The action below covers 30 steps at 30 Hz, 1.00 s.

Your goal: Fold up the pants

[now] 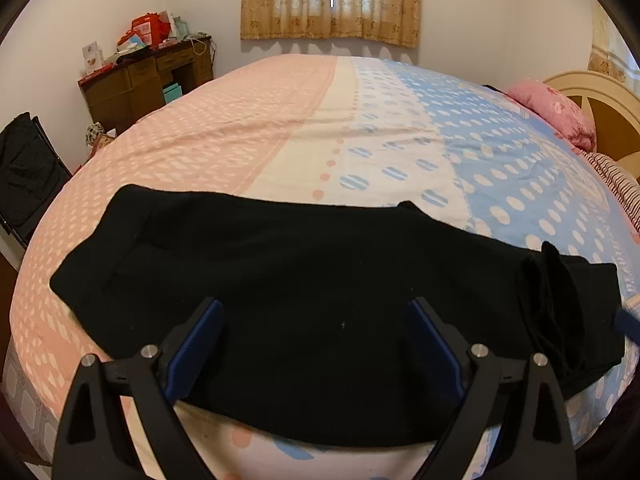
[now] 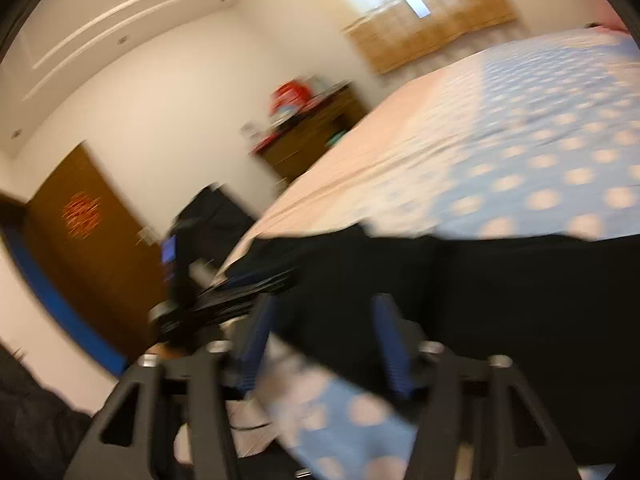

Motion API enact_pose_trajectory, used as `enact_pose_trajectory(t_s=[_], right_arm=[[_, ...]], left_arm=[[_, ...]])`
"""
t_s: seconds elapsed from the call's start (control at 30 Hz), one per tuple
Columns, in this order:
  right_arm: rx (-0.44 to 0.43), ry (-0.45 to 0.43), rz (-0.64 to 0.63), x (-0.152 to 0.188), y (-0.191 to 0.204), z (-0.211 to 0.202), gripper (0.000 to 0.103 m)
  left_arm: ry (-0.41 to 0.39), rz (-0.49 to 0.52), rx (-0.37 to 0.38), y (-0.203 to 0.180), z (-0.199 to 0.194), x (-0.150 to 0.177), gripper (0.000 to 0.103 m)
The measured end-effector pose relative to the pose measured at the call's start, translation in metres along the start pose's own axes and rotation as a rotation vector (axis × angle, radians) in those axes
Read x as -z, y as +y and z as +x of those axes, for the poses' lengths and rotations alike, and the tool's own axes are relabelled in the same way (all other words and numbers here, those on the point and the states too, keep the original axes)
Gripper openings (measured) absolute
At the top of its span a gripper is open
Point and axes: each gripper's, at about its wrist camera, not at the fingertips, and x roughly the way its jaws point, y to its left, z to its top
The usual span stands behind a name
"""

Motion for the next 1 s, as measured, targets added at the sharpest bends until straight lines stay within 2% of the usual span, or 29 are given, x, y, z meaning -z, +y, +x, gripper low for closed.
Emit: enact_pose_trajectory(t_s=[0.03, 0.07, 0.1, 0.13, 0.3, 0.4, 0.5, 0.63, 0.67, 0.73, 0.77, 0.83, 0.93, 1.0], right_arm=[[0.073, 0.009, 0.040, -0.002, -0.017, 0.001, 0.004], [0.129, 0.018, 0.057, -0.002, -0.025, 0.003, 0.003], [0.184, 0.027, 0.061, 0.000, -0.034, 0.009, 0.003], [0.188, 0.040, 0.056, 0.002, -0.035, 0.016, 0.003], [0.157, 0.119, 0.009, 0.024, -0.020, 0.061, 0.003], [0.228, 0.076, -0.090, 0.035, -0.006, 0.072, 0.003], [0.299, 0.074, -0.216, 0.038, 0.006, 0.078, 0.003], [0.418, 0.115, -0.401, 0.040, 0.030, 0.085, 0.003], [0.420, 0.112, -0.401, 0.036, 0.032, 0.079, 0.003], [0.355, 0.018, -0.341, 0.027, 0.036, 0.044, 0.003], [0.363, -0.005, -0.326, 0.025, 0.034, 0.030, 0.003], [0.446, -0.044, -0.305, 0.020, 0.027, 0.004, 0.003], [0.601, -0.070, -0.198, 0.019, -0.008, -0.041, 0.003], [0.641, -0.056, -0.130, 0.024, -0.028, -0.057, 0.003]], left_arm=[[0.001, -0.004, 0.006, 0.000, 0.001, 0.000, 0.095], [0.003, -0.007, 0.012, -0.001, 0.001, 0.000, 0.095], [0.006, -0.008, 0.017, -0.002, 0.002, 0.000, 0.095], [0.009, -0.005, 0.020, -0.004, 0.003, 0.000, 0.095], [0.008, 0.045, 0.010, -0.017, 0.001, 0.002, 0.095], [-0.007, 0.075, -0.005, -0.021, -0.002, 0.002, 0.095], [-0.008, 0.078, -0.018, -0.023, -0.001, 0.001, 0.095], [0.011, 0.047, 0.027, -0.026, 0.002, 0.000, 0.095], [0.010, 0.049, 0.036, -0.029, 0.001, -0.001, 0.095], [-0.003, 0.074, 0.063, -0.040, -0.003, -0.003, 0.095], [-0.011, 0.090, 0.078, -0.046, -0.005, -0.003, 0.095], [-0.027, 0.135, 0.113, -0.064, -0.009, -0.005, 0.095], [-0.028, 0.178, 0.171, -0.093, -0.007, -0.008, 0.095], [-0.014, 0.194, 0.231, -0.113, -0.005, -0.010, 0.095]])
